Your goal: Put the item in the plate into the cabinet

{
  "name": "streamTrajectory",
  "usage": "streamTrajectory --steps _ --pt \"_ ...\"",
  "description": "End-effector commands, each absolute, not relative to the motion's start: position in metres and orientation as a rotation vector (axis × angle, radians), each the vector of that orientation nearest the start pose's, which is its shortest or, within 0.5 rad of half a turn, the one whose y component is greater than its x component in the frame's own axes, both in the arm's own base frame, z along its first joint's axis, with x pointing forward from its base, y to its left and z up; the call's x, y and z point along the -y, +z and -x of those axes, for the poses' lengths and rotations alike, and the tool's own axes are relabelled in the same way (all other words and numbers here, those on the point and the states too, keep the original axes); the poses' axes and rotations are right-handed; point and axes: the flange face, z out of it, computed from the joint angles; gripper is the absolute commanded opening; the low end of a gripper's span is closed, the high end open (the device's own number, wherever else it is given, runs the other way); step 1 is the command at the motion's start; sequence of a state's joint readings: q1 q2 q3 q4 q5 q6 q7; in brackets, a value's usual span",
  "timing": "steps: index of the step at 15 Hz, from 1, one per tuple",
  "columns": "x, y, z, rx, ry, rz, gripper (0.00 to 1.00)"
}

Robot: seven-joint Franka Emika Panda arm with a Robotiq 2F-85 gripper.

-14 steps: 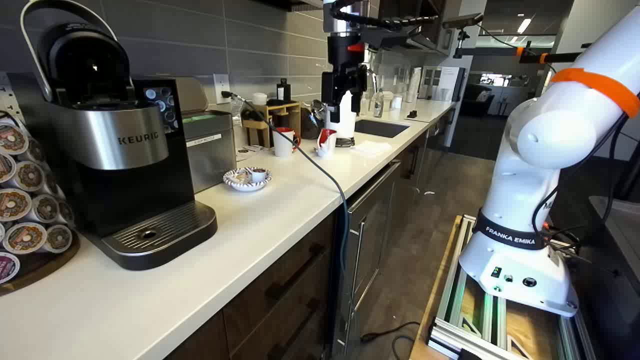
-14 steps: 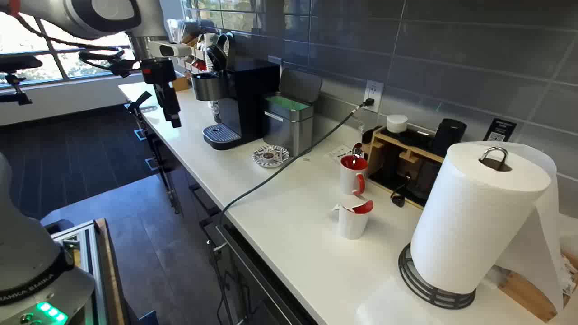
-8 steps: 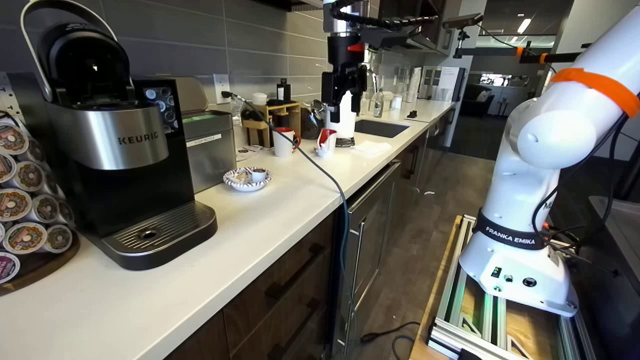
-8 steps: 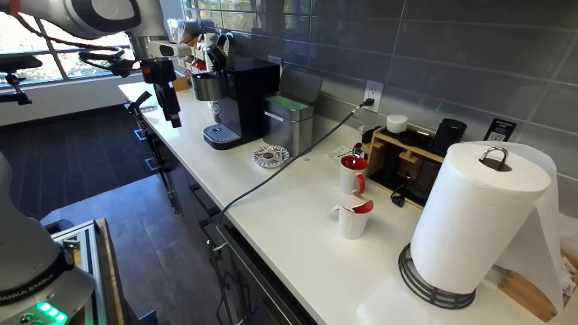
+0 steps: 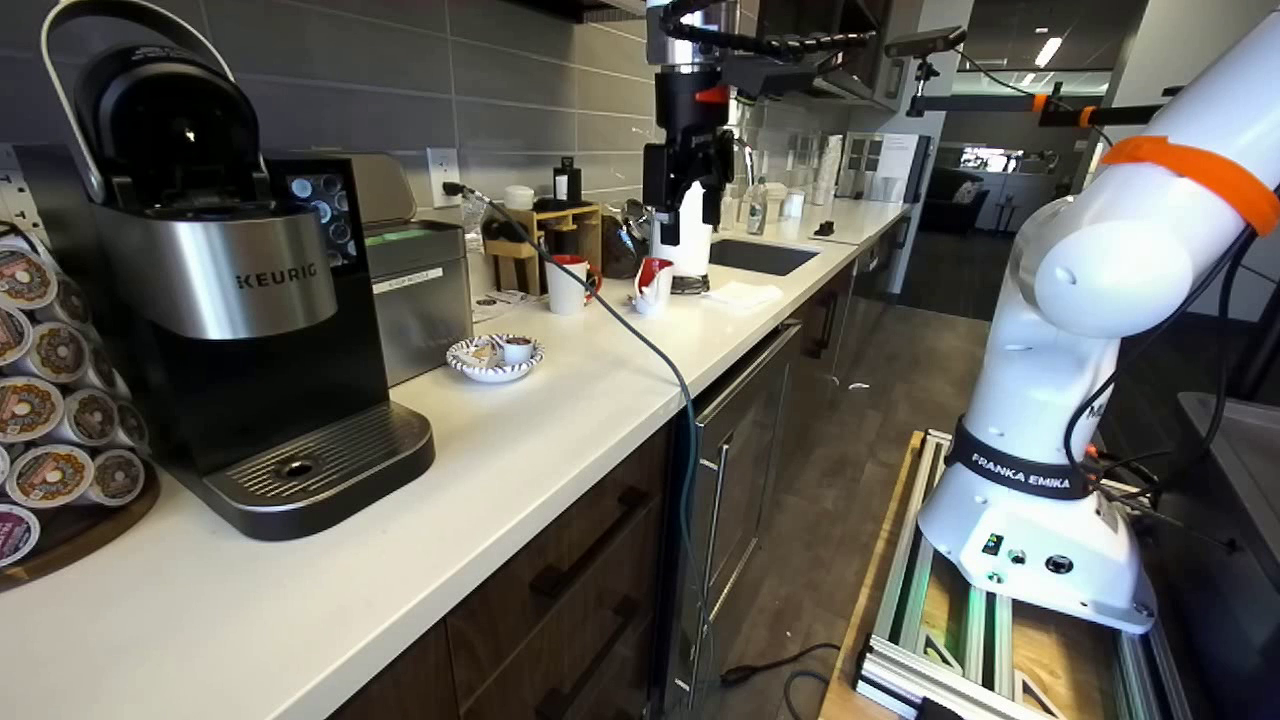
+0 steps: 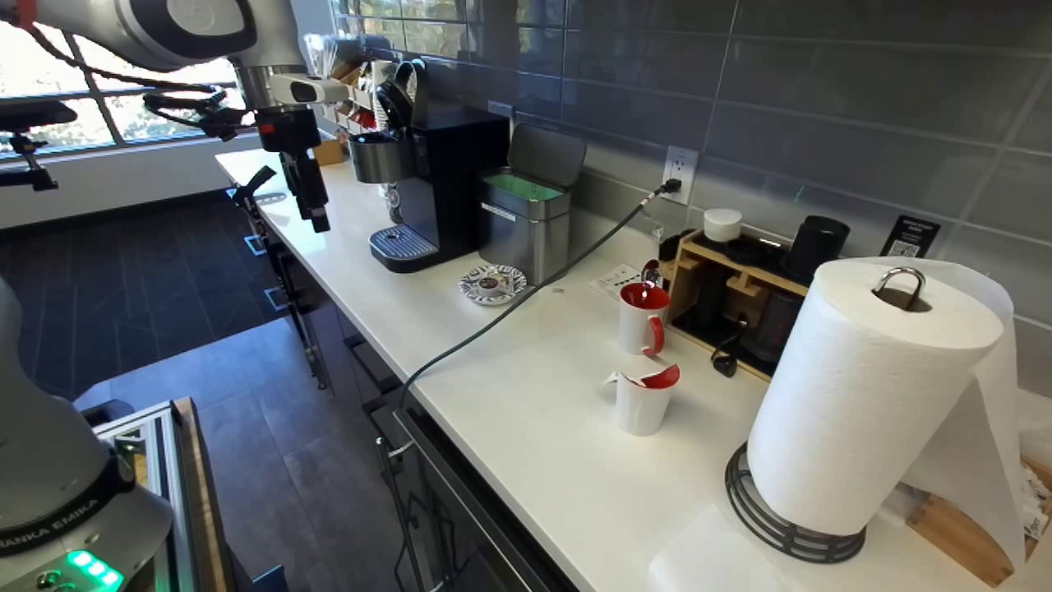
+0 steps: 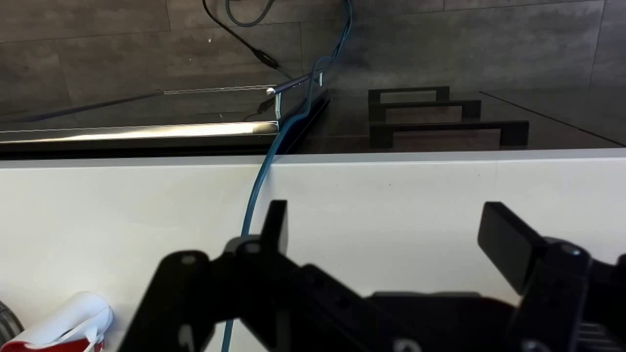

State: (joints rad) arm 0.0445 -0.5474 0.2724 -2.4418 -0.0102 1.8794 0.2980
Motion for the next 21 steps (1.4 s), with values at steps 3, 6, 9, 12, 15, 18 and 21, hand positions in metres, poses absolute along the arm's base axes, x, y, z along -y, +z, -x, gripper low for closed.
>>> streamTrajectory --steps 3,6,9,12,15,18,21 --pt "-0.142 0.476 -0.406 -0.11 -0.23 3.212 1.0" --pt "-0.162 0.466 -0.437 -0.162 -0.425 3.148 1.0" --pt "-0.185 0.451 -0.469 -0.189 -0.577 3.122 1.0" --pt "-0.192 0.443 -0.499 -0.109 -0.744 3.212 1.0" --pt "-0.183 0.432 -0.53 -0.09 -0.814 3.358 1.0" --pt "-0.174 0.432 -0.523 -0.084 -0.778 3.402 1.0" --pt "-0.175 0.425 -0.536 -0.082 -0.757 3.427 1.0"
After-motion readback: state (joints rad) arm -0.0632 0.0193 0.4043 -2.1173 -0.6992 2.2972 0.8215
